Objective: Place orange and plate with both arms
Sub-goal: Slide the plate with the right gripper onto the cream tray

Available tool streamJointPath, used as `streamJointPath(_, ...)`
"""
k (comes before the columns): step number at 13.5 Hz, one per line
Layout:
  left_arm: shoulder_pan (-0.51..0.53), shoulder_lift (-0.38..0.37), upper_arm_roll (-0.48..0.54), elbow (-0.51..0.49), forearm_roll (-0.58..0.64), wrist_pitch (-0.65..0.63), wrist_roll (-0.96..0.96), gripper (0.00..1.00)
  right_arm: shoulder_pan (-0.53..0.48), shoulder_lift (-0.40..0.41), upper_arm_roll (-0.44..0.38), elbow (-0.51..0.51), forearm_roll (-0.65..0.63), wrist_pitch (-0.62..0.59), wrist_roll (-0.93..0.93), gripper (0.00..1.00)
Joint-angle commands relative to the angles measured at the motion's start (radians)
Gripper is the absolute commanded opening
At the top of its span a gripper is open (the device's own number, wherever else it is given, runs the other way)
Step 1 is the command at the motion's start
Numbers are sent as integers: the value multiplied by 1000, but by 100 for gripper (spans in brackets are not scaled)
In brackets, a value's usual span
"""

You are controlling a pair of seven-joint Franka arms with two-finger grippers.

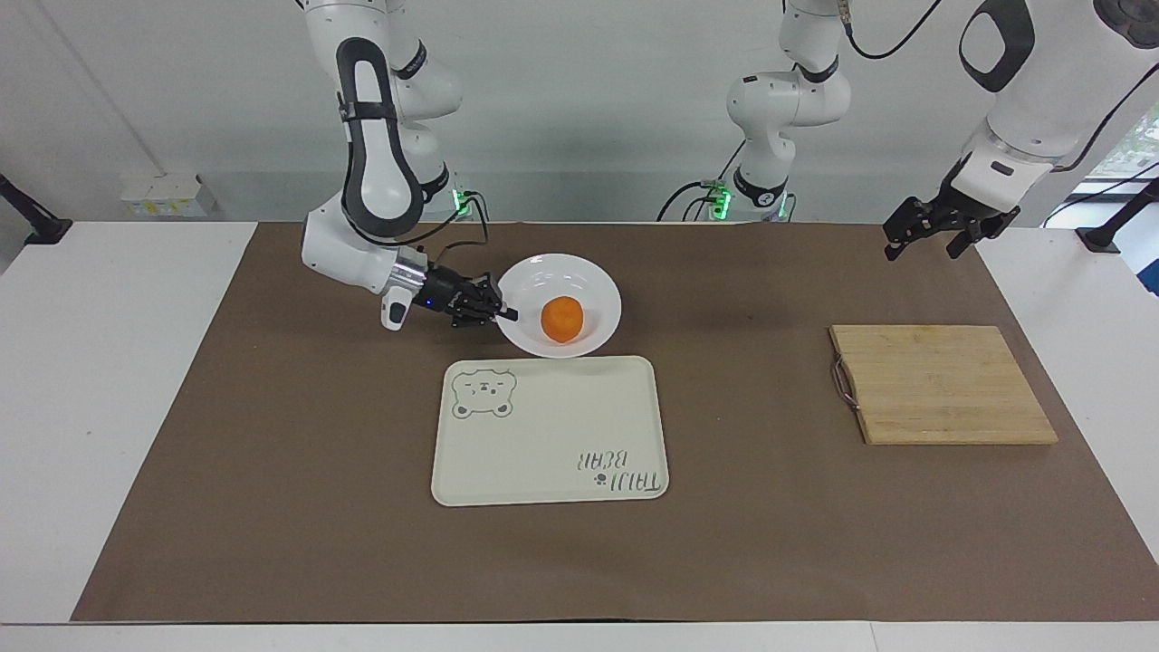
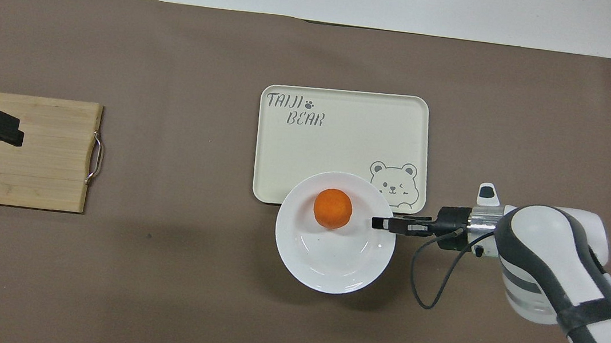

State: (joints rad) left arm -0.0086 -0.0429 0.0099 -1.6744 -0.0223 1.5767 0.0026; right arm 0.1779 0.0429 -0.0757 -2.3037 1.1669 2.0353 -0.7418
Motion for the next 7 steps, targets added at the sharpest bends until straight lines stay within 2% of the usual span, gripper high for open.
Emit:
streamJointPath(1,1,-23,-1,-22,18,12,2,100,-84,0,4,88,-49,-119,62,0)
streamJointPath(7,2,-23,-1,-22,18,11,2,100,-115,155,5,357,-50,-170,191,0)
